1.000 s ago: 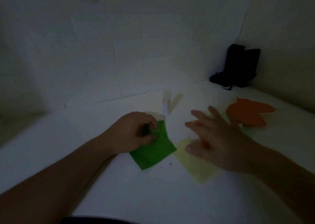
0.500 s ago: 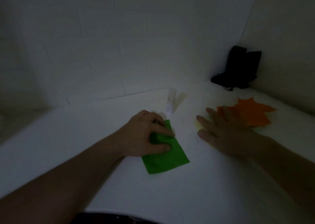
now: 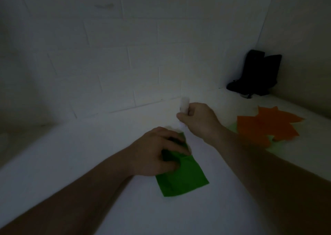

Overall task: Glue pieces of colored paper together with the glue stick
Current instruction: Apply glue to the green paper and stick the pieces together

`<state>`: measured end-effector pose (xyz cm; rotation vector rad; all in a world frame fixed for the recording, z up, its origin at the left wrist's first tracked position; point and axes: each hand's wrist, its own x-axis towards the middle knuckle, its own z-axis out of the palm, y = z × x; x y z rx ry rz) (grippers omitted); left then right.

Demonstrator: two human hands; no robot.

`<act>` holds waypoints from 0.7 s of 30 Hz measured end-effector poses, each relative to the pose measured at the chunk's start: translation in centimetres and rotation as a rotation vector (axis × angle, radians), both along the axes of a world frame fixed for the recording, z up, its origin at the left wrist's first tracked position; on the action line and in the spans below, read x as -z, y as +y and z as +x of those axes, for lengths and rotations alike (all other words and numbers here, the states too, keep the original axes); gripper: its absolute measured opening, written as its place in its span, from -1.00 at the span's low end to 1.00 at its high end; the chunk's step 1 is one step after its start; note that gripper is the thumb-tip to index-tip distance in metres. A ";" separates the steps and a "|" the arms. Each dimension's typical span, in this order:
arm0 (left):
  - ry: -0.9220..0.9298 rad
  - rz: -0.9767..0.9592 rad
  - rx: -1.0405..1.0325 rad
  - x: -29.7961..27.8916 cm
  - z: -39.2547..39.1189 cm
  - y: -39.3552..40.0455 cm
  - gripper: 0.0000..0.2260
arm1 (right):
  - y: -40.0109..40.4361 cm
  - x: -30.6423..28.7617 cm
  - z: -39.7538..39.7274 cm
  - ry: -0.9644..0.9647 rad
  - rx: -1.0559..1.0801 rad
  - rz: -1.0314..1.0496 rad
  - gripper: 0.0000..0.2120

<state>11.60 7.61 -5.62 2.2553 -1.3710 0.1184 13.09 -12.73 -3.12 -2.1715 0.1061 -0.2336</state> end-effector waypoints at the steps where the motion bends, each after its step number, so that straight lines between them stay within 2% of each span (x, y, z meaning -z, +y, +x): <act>1: -0.011 0.008 0.000 0.1 0.1 0.1 -0.63 | -0.2 -0.2 -0.3 -0.023 -0.019 0.037 -0.79; 4: -0.079 0.066 -0.030 0.6 0.1 -0.3 -0.63 | -1.4 -1.3 -2.4 -0.041 -0.115 0.171 -0.78; 6: -0.119 0.120 -0.076 0.7 -0.2 -1.1 -0.59 | -2.2 -1.4 -3.8 0.008 -0.220 0.340 -0.77; 8: -0.076 0.127 -0.108 0.6 -0.4 -2.0 -0.59 | -2.9 -0.9 -4.8 0.045 -0.306 0.505 -0.71; 11: 0.352 -0.159 -0.290 -1.5 -0.3 -2.8 -0.79 | -3.0 -0.6 -5.3 0.099 -0.322 0.694 -0.62; 12: 0.447 -0.267 -0.369 -2.6 -0.1 -2.9 -0.76 | -2.9 -0.6 -5.4 0.116 -0.299 0.721 -0.58; 14: 0.511 -0.414 -0.438 -4.5 0.7 -3.3 -0.70 | -2.8 -0.6 -5.4 0.155 -0.235 0.792 -0.50; 17: 0.731 -0.584 -0.324 -6.0 1.4 -5.1 -0.62 | -2.6 -0.6 -5.2 0.218 -0.175 0.994 -0.46; 21: 1.017 -0.831 -0.176 -5.8 0.9 -8.6 -0.69 | -2.4 -0.7 -5.0 0.257 -0.176 1.131 -0.48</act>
